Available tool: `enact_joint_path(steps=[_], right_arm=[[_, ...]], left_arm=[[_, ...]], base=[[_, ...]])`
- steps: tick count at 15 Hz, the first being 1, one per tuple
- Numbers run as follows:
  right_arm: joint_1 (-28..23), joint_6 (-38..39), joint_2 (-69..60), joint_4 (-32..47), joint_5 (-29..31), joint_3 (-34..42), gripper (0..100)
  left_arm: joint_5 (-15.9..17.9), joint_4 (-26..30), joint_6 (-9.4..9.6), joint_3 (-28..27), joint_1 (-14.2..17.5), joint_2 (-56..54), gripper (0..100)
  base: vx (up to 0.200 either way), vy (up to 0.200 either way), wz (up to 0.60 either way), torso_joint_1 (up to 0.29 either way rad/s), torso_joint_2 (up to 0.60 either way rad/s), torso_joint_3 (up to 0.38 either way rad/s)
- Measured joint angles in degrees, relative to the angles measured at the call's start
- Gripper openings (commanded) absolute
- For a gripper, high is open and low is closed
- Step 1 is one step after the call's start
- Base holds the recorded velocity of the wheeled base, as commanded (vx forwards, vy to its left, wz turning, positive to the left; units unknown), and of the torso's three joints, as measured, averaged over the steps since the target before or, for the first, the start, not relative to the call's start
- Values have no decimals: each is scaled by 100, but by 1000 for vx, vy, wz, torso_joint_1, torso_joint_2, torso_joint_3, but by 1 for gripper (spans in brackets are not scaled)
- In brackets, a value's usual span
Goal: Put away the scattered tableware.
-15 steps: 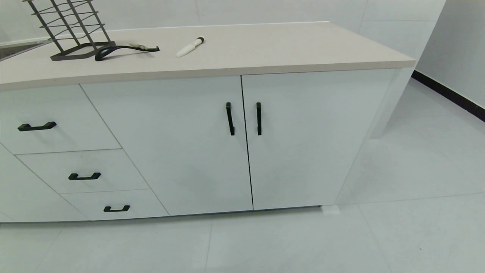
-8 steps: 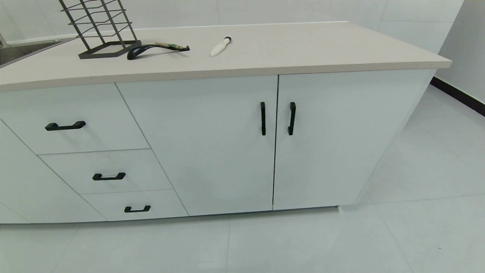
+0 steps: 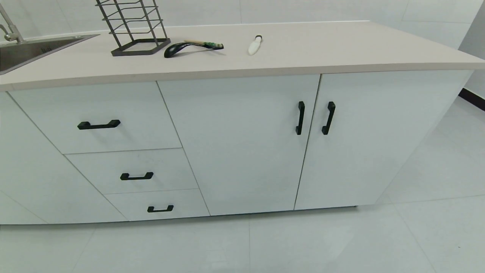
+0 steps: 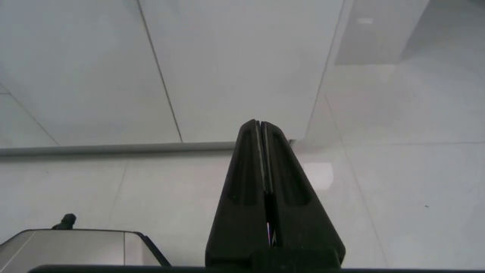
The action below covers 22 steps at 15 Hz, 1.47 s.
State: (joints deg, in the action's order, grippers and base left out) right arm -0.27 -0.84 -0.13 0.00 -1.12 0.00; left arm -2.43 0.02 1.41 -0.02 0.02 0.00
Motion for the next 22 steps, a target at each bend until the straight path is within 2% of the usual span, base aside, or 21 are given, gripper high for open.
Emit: enact_joint_path(steps=[5, 8, 13, 20, 22], right_arm=[[11, 2, 2, 0, 0, 0, 0], [6, 30, 2, 0, 1, 0, 0], [9, 33, 4, 0, 4, 0, 0], [11, 18, 4, 0, 1, 0, 0], [9, 29, 6, 0, 6, 0, 0]], left_arm=[[2, -2, 0, 2, 5, 0, 100], [5, -2, -5, 2, 2, 0, 100], [5, -2, -18, 2, 5, 0, 100], [0, -2, -13, 0, 2, 0, 100], [-2, -10, -22, 2, 2, 0, 100]], base=[[0, 0, 600, 1, 3, 1], [0, 0, 0, 0, 0, 0], [0, 200, 0, 0, 3, 0], [200, 200, 0, 0, 2, 0], [200, 0, 0, 5, 5, 2]])
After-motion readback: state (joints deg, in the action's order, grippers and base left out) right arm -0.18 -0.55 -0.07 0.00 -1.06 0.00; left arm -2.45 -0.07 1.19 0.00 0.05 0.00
